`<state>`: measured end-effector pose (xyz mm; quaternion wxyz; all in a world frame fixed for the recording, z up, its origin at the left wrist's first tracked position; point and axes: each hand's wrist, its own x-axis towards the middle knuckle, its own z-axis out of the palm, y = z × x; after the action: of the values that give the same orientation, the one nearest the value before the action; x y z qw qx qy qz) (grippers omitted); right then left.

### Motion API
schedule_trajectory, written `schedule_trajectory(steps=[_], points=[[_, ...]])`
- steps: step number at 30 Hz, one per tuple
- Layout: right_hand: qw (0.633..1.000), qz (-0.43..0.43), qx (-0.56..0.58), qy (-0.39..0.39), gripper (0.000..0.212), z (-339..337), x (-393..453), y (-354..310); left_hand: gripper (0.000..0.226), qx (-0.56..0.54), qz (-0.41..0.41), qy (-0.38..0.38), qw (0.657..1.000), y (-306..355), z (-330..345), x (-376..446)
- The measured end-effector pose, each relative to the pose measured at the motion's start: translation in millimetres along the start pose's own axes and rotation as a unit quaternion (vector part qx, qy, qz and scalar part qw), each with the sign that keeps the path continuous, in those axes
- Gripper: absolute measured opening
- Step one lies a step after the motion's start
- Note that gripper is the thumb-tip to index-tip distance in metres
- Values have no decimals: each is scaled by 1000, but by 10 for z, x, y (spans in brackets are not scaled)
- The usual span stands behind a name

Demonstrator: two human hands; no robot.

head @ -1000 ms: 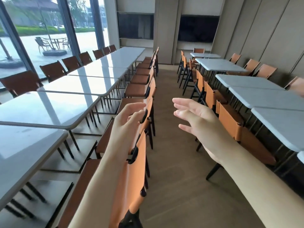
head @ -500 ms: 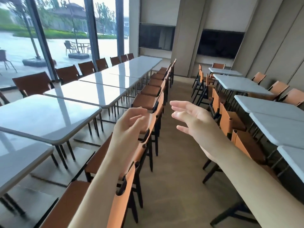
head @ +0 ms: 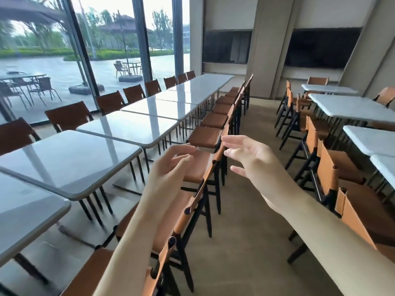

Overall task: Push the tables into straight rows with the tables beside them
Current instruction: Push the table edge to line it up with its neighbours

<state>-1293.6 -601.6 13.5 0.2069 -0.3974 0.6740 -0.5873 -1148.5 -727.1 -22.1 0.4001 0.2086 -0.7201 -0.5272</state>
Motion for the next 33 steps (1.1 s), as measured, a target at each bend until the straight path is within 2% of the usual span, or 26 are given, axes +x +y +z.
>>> schedule_trajectory(steps=[8, 15, 25, 33], points=[[998, -53, 11, -46, 26, -867, 951, 47, 21, -2, -3, 32, 999, 85, 893, 880], [996, -62, 32, -62, 26, -1512, 1644, 213, 23, 13, 3, 55, 998, 85, 1432, 1495], [991, -30, 81, -99, 26, -1842, 2486, 745, 27, 54, -35, 59, 996, -290, 1938, 2244], [990, -28, 87, -106, 25, -2012, 3596, 1049, 32, 57, -50, 72, 994, -713, 2143, 3262]])
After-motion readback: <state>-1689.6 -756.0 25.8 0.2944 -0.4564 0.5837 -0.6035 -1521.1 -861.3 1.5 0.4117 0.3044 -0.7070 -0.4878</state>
